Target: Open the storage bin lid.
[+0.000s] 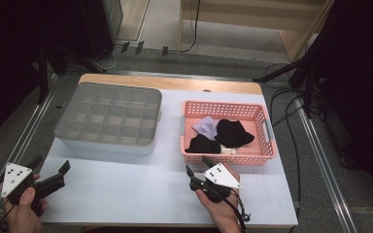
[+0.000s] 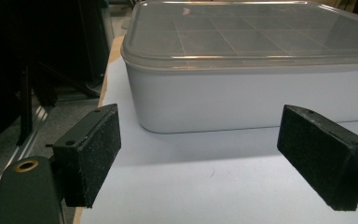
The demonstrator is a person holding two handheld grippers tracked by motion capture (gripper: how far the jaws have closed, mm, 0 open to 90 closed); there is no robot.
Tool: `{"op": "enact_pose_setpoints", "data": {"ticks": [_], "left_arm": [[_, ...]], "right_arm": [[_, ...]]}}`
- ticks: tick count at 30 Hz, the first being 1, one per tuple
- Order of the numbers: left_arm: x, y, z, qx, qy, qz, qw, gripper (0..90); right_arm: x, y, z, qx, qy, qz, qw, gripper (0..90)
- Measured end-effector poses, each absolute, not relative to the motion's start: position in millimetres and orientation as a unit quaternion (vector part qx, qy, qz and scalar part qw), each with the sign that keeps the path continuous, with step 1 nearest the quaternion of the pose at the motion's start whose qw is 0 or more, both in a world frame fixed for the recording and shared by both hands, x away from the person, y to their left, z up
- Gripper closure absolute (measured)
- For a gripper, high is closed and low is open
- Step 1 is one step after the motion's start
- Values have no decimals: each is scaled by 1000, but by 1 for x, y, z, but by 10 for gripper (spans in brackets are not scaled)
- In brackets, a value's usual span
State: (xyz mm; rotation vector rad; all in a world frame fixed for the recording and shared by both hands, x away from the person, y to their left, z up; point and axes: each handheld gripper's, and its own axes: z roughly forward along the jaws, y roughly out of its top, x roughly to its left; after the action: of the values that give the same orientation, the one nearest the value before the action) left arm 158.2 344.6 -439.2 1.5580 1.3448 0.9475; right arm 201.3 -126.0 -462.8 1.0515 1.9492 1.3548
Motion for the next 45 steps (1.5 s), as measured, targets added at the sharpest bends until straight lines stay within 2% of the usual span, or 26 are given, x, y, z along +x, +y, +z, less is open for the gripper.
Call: {"op": "enact_pose_setpoints", "data": {"ticks": [2, 16, 29, 34, 37, 41, 45], "left_arm": [[157, 346, -438, 621, 538, 379, 426, 146], [172, 349, -425, 633, 528, 376, 423, 144], [199, 373, -420, 632, 522, 377, 430, 120], [219, 383, -422, 639, 527, 353, 435, 141], [237, 385, -422, 652, 521, 324, 445, 142], [252, 387, -421, 657, 517, 311, 451, 143], [272, 391, -425, 653, 532, 280, 461, 148]], "right_arm": [[206, -114, -464, 377, 727, 513, 259, 421], [216, -74, -464, 347, 743, 513, 255, 465], [232, -27, -450, 380, 716, 533, 241, 400], [244, 0, -444, 410, 700, 539, 226, 360], [251, 6, -442, 429, 690, 540, 220, 331], [263, 12, -438, 451, 680, 540, 207, 314], [276, 18, -437, 466, 677, 535, 193, 297]]}}
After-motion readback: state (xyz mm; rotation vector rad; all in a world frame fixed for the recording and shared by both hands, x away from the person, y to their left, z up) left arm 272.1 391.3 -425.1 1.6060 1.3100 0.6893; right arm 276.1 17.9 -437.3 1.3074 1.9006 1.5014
